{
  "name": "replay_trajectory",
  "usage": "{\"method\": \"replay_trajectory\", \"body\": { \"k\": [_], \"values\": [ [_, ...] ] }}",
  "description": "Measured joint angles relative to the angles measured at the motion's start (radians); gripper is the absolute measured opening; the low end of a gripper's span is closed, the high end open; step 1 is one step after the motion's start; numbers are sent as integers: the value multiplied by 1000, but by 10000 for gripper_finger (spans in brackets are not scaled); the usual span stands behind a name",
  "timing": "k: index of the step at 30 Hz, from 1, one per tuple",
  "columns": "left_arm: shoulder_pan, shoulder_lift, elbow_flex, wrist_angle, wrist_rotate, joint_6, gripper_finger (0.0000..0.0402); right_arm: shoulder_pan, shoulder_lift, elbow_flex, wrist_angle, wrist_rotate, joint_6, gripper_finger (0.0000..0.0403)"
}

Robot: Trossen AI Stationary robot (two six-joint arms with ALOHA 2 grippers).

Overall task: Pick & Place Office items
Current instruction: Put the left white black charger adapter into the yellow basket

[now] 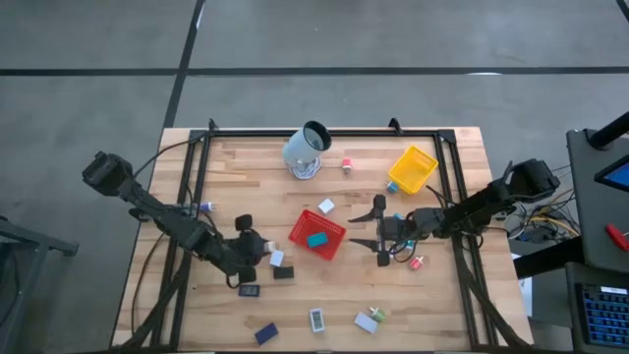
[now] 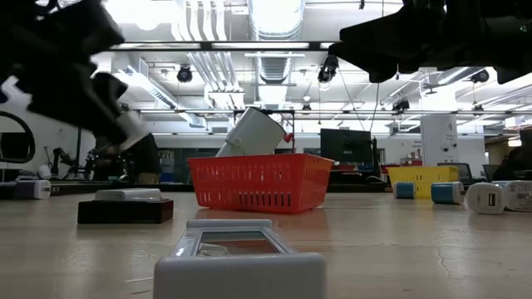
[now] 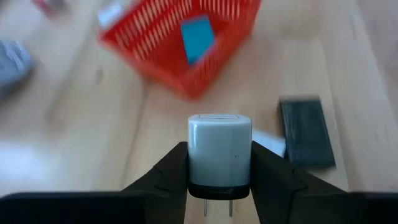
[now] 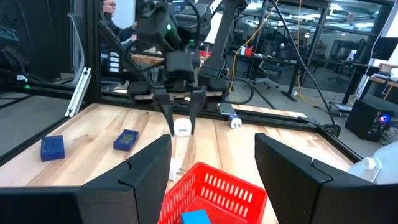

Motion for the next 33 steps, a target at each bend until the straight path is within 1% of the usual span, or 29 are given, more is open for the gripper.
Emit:
{"method": "replay_trajectory", "body": {
  "k": [2,4,9,11,14,17,21,24,29,33],
  "values": [
    [6,0,-5,82,-33,67,130,0,0,0,5,0,0,224],
    [16,0,-27,204,-53,144,130,0,5,0,25,-3,1,224],
    [59,0,-111,565,-44,329,130,-1,36,4,79,-33,0,224],
    [82,0,-141,689,-13,381,130,-1,56,16,76,-34,0,224],
    [129,0,-176,838,86,428,130,-2,108,49,76,-34,-1,224],
    [181,0,-179,878,161,449,130,-8,176,103,75,-35,-12,224],
    [237,0,-168,890,232,485,130,-22,259,187,74,-26,-32,224],
    [269,0,-168,932,276,523,130,-28,302,245,76,-28,-40,224],
    [306,0,-174,984,321,570,130,-42,328,305,74,-74,-78,224],
    [317,0,-176,1028,368,597,130,-81,328,340,79,-141,-70,224]
  ]
}}
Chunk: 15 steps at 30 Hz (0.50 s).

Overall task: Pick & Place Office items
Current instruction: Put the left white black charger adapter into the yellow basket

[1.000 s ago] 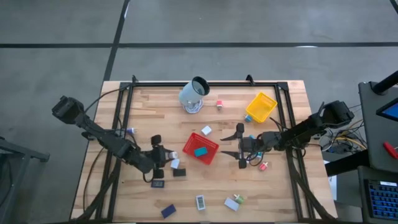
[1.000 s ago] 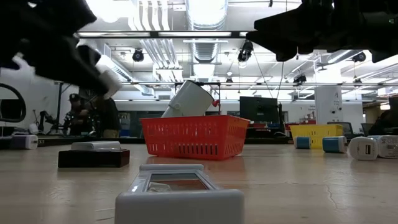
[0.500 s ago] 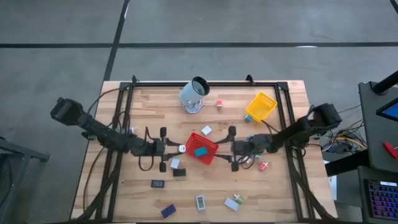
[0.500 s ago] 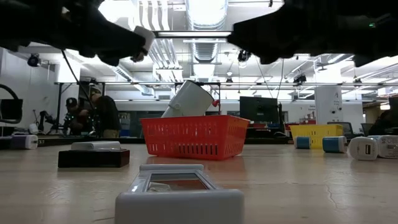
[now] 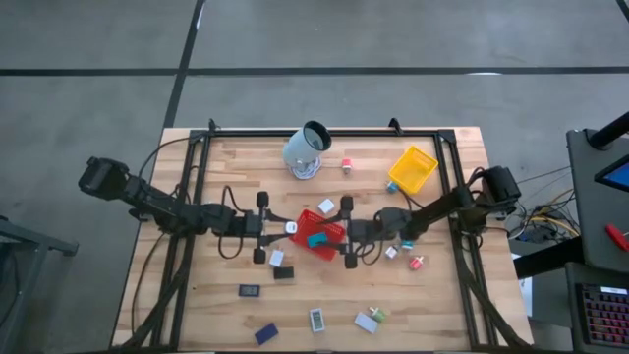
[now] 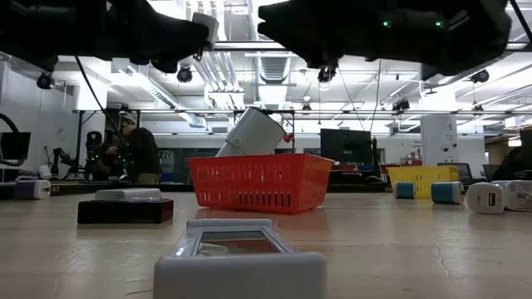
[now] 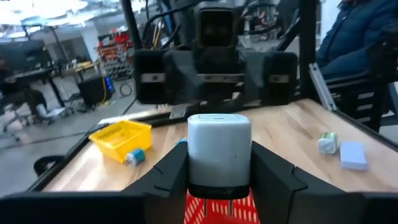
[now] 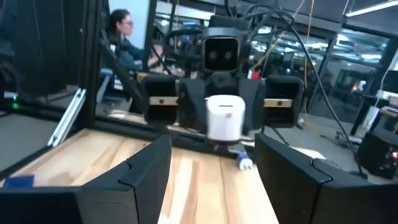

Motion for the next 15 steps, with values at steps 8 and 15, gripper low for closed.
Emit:
{"method": "replay_trajectory", "body": {
  "k": [8,15],
  "values": [
    [5,14,0,65,36,36,130,-66,44,70,10,-130,46,224],
    [25,107,21,135,40,46,130,-74,98,109,23,-149,42,224]
  ]
}}
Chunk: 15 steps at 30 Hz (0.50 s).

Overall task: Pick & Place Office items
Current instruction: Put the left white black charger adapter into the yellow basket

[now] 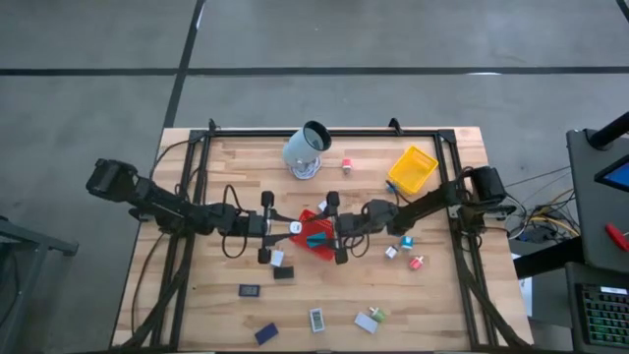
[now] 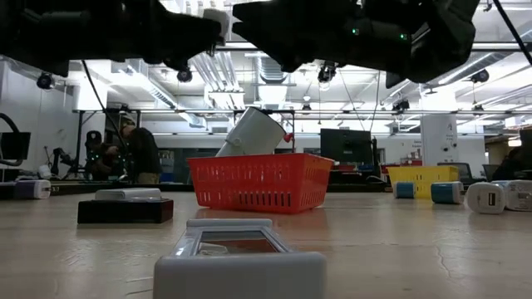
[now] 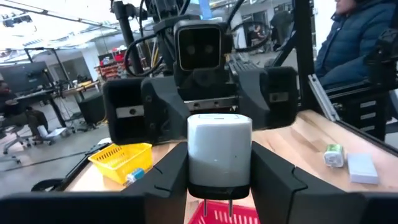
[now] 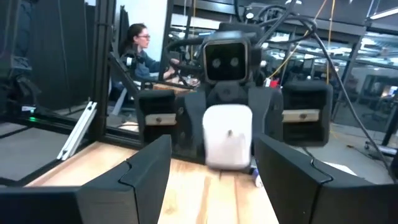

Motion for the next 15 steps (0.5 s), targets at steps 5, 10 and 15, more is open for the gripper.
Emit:
{"method": "replay_trajectory", "body": {
  "k": [5,10,15],
  "values": [
    [26,73,37,13,34,-2,130,-4,1,2,6,3,3,224],
    [38,117,54,51,55,-4,130,-5,-4,1,-12,2,5,224],
    [48,134,64,60,73,-8,130,-4,-5,-1,-16,2,6,224]
  ]
}}
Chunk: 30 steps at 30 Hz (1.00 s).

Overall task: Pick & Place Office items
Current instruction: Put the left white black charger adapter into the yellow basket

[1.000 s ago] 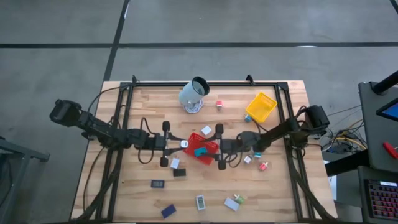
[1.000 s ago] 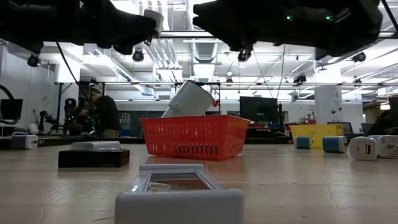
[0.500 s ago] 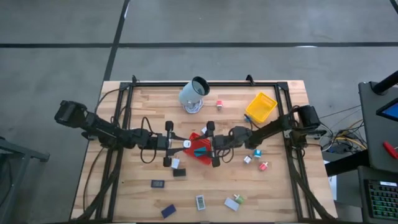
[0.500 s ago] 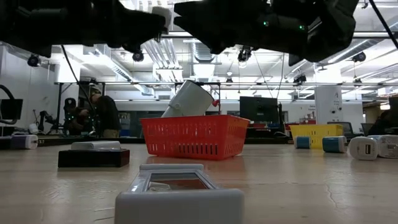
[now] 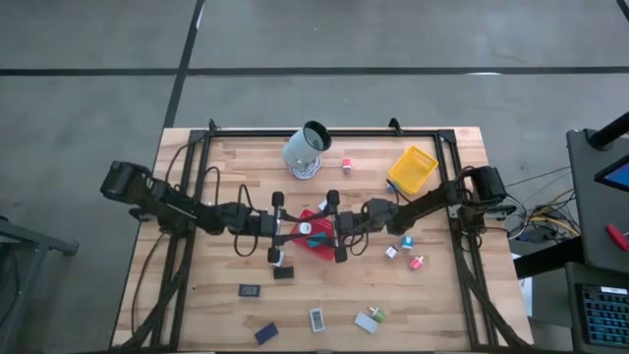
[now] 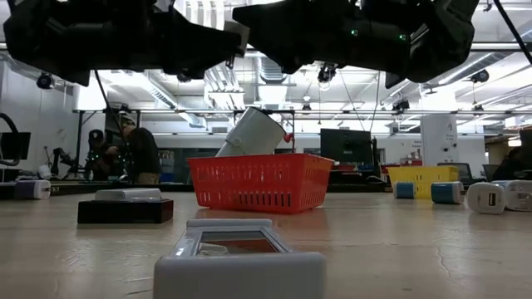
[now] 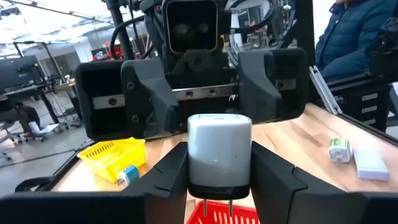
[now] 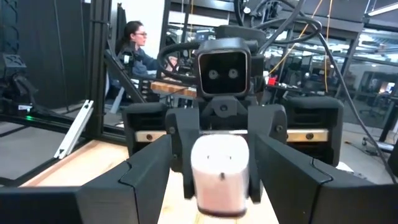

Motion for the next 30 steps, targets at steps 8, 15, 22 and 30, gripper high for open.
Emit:
{"method": "replay_trajectory", "body": {
  "k": [8,15,22,30],
  "values": [
    [3,2,3,7,5,-4,130,0,0,1,0,1,8,224],
    [4,4,5,9,5,-4,130,0,0,8,-14,4,8,224],
    [4,4,9,6,8,-4,130,0,0,11,-17,22,8,224],
    [4,4,9,7,9,-4,130,0,0,11,-21,32,8,192]
  ]
}}
